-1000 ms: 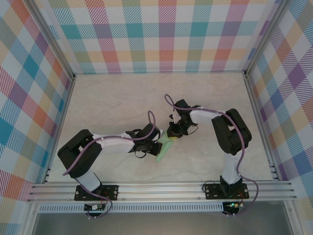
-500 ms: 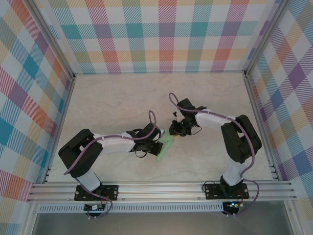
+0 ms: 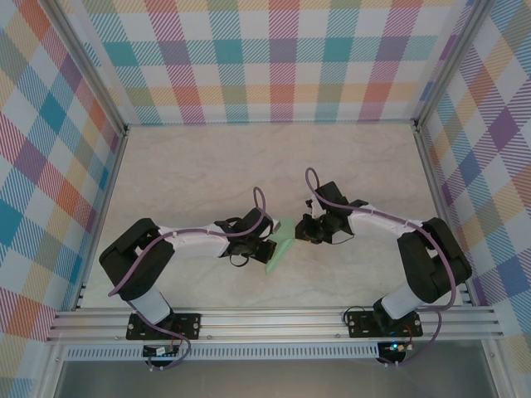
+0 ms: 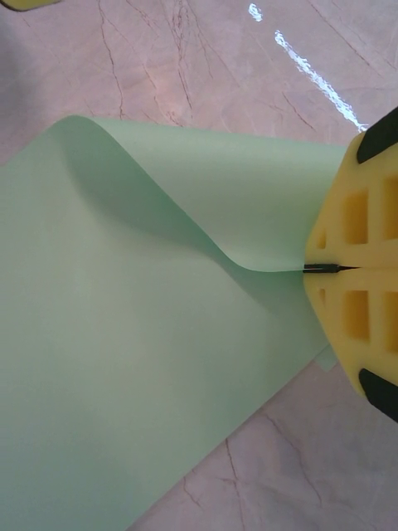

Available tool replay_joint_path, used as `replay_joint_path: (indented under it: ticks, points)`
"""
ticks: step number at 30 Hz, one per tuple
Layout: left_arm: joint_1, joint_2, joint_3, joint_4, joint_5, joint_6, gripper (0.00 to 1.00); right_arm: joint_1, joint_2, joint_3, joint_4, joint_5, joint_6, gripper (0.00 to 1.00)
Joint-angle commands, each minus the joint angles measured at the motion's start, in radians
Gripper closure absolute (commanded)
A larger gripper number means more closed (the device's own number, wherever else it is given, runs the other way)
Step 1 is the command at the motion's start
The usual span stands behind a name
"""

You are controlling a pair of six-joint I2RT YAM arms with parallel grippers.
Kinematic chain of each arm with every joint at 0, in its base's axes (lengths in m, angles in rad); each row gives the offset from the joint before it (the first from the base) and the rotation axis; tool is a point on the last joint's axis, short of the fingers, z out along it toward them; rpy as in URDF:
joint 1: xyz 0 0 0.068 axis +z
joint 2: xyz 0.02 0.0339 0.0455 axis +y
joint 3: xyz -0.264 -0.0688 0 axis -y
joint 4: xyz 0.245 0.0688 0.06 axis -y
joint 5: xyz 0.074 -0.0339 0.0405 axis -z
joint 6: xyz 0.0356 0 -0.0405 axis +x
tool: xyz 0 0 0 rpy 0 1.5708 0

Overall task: Fold a paper plane with a square sheet of paper (pick it up from the middle)
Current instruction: Third fold the triangle at the center of the table.

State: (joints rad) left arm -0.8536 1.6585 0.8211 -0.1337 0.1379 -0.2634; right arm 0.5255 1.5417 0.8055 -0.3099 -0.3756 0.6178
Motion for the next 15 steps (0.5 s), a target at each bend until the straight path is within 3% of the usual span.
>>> replay_joint_path:
  ticks: [1,15]
  points:
    - [0.015,-0.022,0.021,-0.017,0.01,0.026,0.98,0.008,-0.008,-0.014,0.035,-0.033,0.014,0.85]
    - [0.016,0.002,0.024,-0.023,-0.005,0.036,0.98,0.028,0.001,-0.069,0.164,-0.155,0.074,0.88]
